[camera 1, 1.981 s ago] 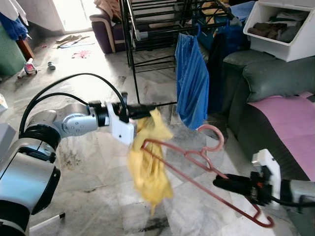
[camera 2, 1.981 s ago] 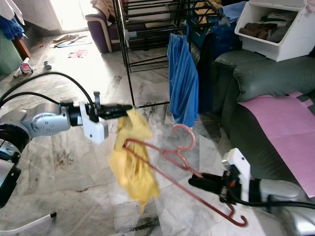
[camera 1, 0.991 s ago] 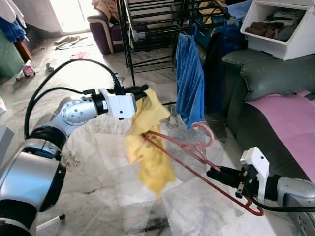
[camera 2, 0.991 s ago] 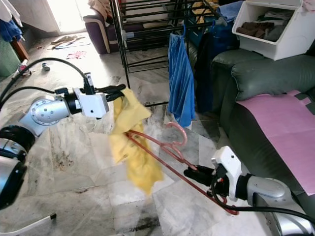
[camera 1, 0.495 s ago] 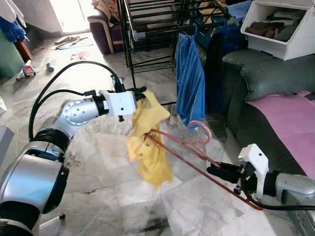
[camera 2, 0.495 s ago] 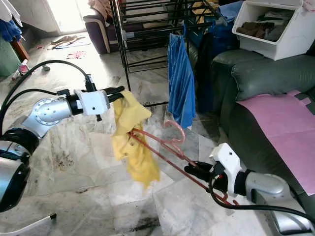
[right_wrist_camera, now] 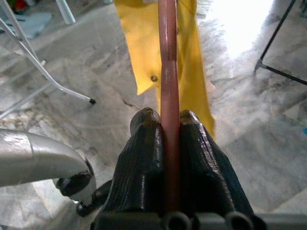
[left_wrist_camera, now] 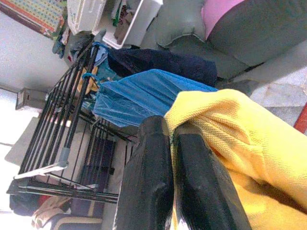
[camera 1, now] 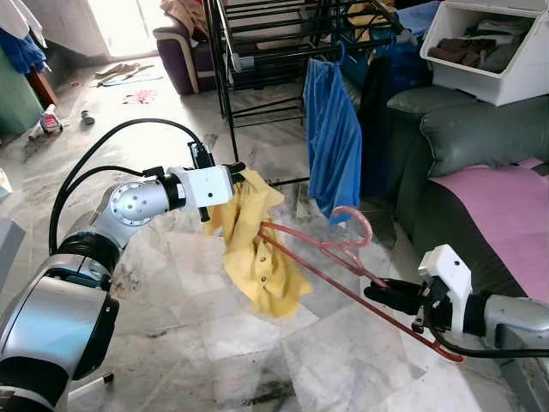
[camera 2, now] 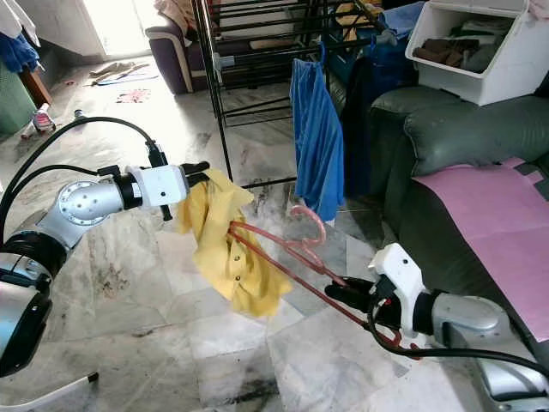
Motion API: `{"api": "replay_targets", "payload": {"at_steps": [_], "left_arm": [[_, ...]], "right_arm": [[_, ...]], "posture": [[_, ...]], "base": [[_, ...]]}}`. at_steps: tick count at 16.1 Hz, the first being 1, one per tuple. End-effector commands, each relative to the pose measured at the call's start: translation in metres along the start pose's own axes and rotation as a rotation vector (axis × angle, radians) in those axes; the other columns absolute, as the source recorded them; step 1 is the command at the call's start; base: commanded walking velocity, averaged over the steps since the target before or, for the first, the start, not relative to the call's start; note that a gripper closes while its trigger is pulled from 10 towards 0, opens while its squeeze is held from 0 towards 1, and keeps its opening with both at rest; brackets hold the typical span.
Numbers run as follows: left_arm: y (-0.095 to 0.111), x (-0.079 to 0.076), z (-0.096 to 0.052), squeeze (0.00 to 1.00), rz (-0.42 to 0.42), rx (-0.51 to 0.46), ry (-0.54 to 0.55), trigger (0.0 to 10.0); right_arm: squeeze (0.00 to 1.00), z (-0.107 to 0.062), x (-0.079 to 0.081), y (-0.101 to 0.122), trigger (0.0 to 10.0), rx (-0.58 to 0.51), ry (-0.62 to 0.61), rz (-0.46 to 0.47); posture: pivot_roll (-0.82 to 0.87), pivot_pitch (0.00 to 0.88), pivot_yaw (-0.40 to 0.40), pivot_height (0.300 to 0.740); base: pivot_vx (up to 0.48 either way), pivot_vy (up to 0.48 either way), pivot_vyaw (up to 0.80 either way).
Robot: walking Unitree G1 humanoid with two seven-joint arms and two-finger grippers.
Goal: Hang hanger
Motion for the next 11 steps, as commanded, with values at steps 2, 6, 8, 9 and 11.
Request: {"api": "replay_targets", "payload": {"at_steps": [2, 6, 8, 9, 11], "left_arm": [[0.010, 0.012, 0.000, 0.00, 0.031, -0.026, 0.027, 10.0], [0.012, 0.017, -0.002, 0.00, 0.025, -0.031, 0.044, 10.0], [0.017, 0.022, 0.000, 0.00, 0.021, -0.054, 0.062, 10.0], [0.023, 0.024, 0.000, 0.00, 0.007, -0.089, 0.064, 10.0], [0.030, 0.023, 0.001, 0.00, -0.014, -0.145, 0.050, 10.0]], "right_arm": [[0.00, 0.004, 0.000, 0.001, 10.0, 0.009, 0.001, -0.028], [0.00, 0.007, 0.002, -0.015, 10.0, 0.099, 0.015, -0.053], [0.00, 0.012, 0.006, -0.026, 10.0, 0.143, 0.017, -0.032], [0.00, 0.017, 0.009, -0.027, 10.0, 0.135, 0.021, -0.014], [0.00, 0.024, 0.012, -0.029, 10.0, 0.114, 0.018, 0.023]], "posture": [[-0.02, 0.033, 0.060, 0.740], [-0.02, 0.034, 0.058, 0.740], [-0.02, 0.033, 0.056, 0.740], [-0.02, 0.034, 0.057, 0.740], [-0.02, 0.033, 0.056, 0.740]], "base": [[0.000, 0.000, 0.00], [0.000, 0.000, 0.00], [0.000, 0.000, 0.00], [0.000, 0.000, 0.00], [0.000, 0.000, 0.00]]}}
Point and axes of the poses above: a point about 5 cm out from each wrist's last joint towards the gripper, its own z axis pointing out of the wrist towards the gripper, its own y axis along the axis of the wrist's last joint, x = y × z, the point moved 3 cm from there along z, pointing out of the wrist towards the gripper, and after that the axes turned 14 degrees about -z, right-handed, at the moved point
